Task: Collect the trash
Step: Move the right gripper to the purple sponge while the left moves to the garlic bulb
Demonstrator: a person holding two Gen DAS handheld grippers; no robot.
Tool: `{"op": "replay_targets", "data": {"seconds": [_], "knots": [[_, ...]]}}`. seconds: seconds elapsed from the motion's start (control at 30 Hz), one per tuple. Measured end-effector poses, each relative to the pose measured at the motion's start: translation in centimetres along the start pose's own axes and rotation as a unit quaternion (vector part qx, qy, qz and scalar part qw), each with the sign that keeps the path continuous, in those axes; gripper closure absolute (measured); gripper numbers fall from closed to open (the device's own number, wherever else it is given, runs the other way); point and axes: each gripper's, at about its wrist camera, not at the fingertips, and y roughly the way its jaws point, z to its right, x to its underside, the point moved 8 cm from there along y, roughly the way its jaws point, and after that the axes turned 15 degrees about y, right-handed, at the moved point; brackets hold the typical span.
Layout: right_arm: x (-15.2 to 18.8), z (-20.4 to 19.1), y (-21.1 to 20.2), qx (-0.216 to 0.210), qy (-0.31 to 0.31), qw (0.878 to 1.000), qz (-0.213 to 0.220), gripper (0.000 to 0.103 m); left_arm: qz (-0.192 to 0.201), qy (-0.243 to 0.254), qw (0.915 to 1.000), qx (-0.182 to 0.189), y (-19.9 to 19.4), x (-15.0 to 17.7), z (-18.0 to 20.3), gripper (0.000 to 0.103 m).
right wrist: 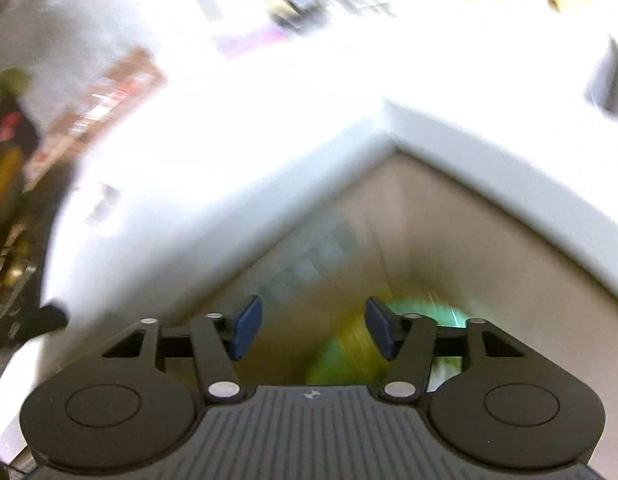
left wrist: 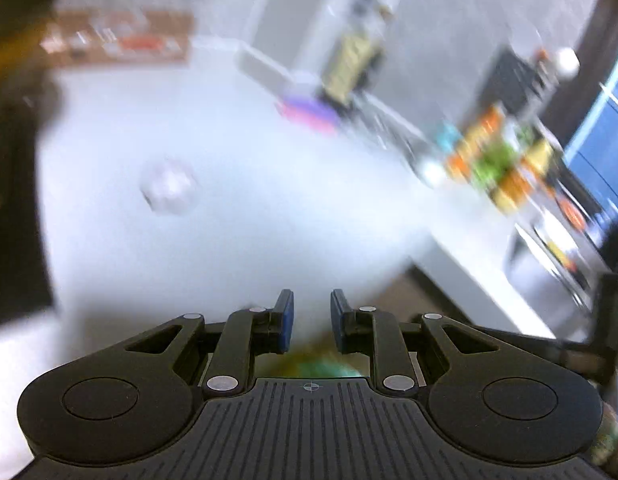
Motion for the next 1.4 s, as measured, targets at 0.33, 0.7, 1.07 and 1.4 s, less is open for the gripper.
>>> {"op": "replay_targets", "data": {"seconds": [0.33,0.7,1.07,1.4], "knots": [[-12.3,-11.1,6.6,-0.020,-0.142,0.986,0.080,0.033,0.031,0.003,0.9994,-0.015,-0.3,-4.3,-6.1,0.080],[-28.8,-15.0,25.0,0.034,-0.009,0.998,0.057,0.028,0.027,0.054,0.9981,0.015,-1.9,-3.3,-7.6,0.080],[-30.3,-13.8,30.6,0.102,-0.019,0.993,0.054,0.030,0.021,-0.027,0.9989,-0.032,-1.9,-1.7,-12.4,0.080],[-17.7,-16.8,23.7,-0.013,-0.081,0.995,-0.050,0.030,0.008,-0.081,0.9956,-0.047,-0.3,-1.3,-13.8,0.080]]}}
